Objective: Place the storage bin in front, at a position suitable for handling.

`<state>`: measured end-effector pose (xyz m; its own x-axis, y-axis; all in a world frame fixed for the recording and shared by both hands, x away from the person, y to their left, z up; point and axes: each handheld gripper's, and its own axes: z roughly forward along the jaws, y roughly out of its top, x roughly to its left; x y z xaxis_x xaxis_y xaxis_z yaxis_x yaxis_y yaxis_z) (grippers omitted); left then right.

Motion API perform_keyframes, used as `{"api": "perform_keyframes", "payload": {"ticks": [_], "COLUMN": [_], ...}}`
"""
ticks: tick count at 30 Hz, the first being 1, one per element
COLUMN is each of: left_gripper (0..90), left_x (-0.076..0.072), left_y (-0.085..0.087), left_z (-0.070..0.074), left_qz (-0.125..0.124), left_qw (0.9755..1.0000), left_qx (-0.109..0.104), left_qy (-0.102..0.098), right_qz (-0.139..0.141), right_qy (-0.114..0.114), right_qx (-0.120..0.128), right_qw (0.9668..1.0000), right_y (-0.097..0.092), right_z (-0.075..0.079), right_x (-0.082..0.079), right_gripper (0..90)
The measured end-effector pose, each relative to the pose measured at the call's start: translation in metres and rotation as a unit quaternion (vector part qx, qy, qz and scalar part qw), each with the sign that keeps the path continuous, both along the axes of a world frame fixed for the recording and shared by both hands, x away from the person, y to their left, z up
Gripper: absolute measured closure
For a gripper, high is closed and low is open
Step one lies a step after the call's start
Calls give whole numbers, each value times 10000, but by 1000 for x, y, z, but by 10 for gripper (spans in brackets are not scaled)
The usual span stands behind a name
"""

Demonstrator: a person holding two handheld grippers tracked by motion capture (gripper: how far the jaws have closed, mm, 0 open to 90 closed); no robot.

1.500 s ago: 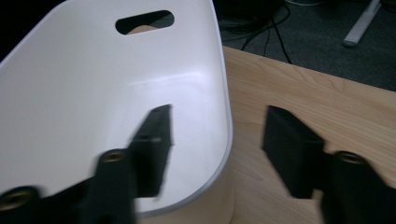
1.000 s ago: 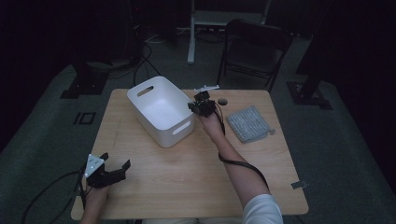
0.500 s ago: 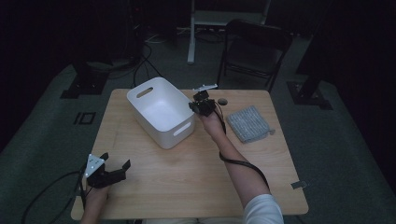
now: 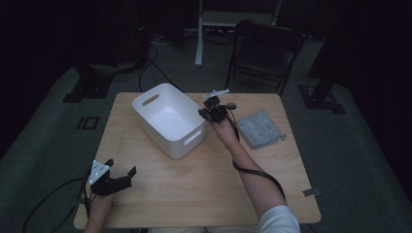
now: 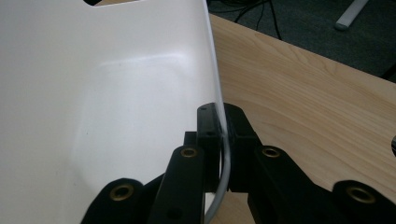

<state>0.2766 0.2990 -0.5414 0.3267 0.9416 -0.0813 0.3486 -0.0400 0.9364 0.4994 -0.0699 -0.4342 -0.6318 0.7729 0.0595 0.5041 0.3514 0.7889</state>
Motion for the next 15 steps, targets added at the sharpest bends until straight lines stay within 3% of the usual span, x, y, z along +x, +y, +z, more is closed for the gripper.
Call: {"api": "perform_keyframes", "payload": {"ticks": [15], "left_gripper": [10], "left_x": [0], "left_y": [-1], "left_z": [0], "left_qz": [5], "left_qw": [10000], "left_qx": [12], "left_qy": [9], "right_qz": [111], "right_qy": [2], "right_qx": [-24], "right_qw": [9999], "right_y": [-17], "right_z": [-1], "right_x": [-16], "right_gripper": [867]}}
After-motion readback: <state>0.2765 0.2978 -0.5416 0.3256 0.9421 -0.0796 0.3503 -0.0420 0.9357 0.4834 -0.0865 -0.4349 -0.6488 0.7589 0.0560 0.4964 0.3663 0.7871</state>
